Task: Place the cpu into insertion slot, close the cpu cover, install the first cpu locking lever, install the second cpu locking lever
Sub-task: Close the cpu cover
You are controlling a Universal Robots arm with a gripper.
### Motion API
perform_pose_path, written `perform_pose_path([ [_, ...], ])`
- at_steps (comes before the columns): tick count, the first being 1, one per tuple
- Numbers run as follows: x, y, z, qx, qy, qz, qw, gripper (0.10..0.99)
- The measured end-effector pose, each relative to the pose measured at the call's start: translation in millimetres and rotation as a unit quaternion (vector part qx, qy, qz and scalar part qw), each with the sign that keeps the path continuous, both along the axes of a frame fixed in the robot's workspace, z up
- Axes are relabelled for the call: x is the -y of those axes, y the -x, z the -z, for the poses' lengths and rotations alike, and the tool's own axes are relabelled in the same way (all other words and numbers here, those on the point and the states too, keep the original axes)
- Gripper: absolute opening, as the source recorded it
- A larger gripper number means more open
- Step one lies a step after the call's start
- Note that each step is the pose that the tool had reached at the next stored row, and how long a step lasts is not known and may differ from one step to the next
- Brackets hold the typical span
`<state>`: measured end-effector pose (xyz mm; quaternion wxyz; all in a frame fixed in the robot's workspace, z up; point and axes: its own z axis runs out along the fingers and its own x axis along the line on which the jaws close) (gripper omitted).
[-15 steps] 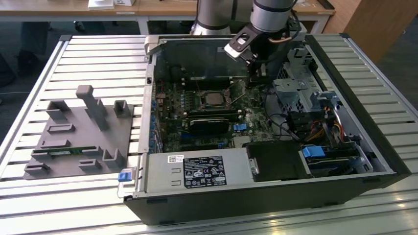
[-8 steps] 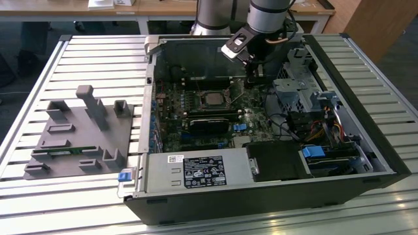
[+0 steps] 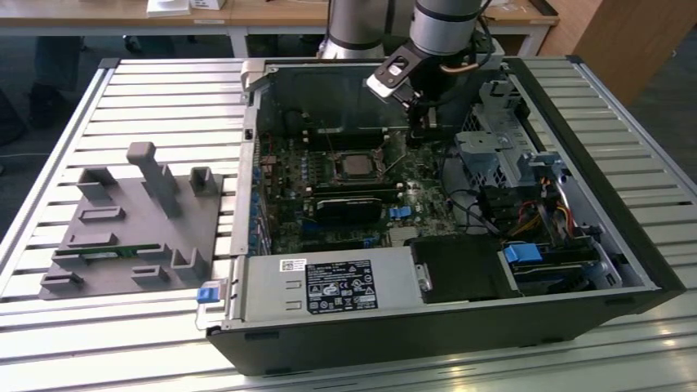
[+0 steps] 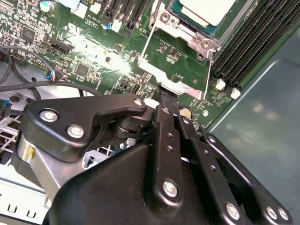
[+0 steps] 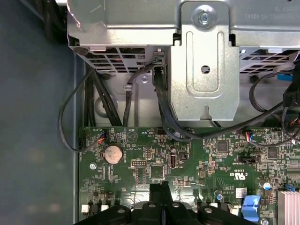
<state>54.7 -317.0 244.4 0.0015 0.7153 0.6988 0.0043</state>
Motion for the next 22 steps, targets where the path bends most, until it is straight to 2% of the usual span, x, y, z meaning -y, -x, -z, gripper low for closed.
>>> perform_pose_path([
  [22, 0.0, 16.1, 0.0, 0.0000, 0.0000, 0.000, 1.0000, 0.106],
])
